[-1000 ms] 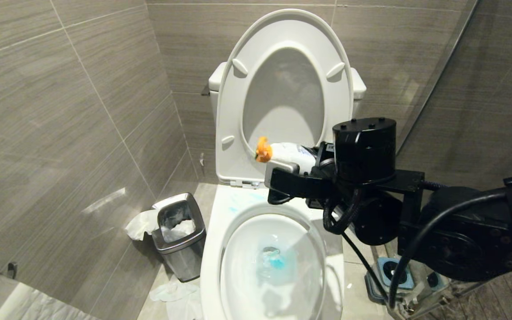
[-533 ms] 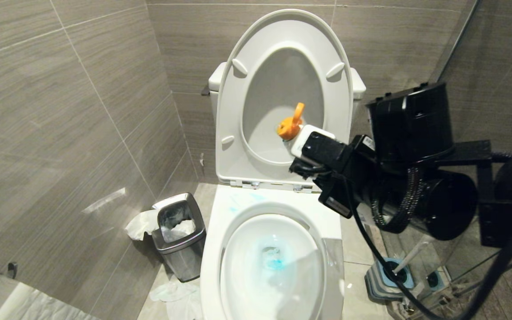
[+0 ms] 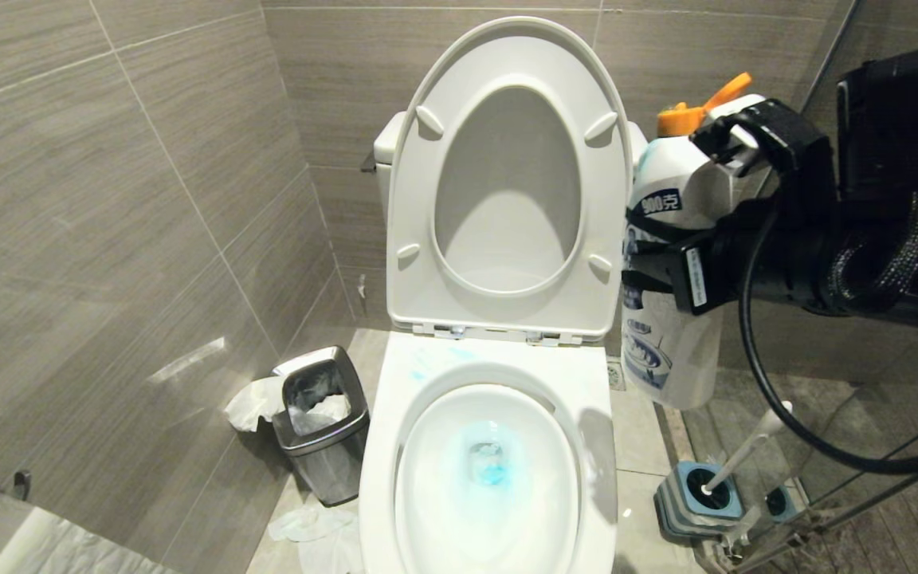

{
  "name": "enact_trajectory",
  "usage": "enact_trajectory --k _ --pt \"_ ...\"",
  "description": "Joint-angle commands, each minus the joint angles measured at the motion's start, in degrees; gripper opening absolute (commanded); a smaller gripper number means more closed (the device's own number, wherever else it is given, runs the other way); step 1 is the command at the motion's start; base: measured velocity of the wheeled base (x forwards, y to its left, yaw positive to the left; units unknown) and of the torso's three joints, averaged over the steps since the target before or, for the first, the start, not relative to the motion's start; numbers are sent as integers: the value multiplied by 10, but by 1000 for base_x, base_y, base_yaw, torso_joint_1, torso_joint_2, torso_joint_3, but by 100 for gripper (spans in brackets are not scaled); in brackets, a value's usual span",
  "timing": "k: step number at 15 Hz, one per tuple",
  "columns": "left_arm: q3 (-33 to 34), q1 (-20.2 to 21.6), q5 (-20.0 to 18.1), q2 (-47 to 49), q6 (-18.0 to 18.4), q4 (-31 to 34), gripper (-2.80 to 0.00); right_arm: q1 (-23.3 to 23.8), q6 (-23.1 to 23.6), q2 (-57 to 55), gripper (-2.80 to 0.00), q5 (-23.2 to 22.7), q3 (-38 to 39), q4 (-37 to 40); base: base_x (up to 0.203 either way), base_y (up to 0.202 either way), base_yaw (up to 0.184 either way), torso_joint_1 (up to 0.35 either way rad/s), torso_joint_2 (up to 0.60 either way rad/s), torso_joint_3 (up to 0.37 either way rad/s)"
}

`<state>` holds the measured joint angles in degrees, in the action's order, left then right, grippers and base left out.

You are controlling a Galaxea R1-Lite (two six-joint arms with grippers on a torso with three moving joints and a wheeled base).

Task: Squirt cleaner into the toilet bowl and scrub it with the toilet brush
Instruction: Place the cleaning agent on the floor

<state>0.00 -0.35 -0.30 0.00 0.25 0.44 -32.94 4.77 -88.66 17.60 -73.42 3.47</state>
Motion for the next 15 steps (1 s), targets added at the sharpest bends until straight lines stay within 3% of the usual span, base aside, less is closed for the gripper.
enact_trajectory --k 1,4,6,12,15 --pt "2 0 -1 1 0 0 -280 61 -65 16 -280 -31 6 0 0 0 0 0 0 0" --pt "1 0 -1 1 3 -1 -280 120 -114 35 -280 -77 28 -7 0 0 0 0 0 0" --pt "2 0 -1 1 1 0 -280 145 -112 50 -280 -94 39 -8 0 0 0 0 0 0" --pt "1 0 -1 1 3 0 -280 182 -100 1 -280 -44 54 -21 0 0 0 0 0 0" --pt "1 0 -1 0 4 0 -280 207 -98 -48 -280 -39 90 -122 0 0 0 0 0 0"
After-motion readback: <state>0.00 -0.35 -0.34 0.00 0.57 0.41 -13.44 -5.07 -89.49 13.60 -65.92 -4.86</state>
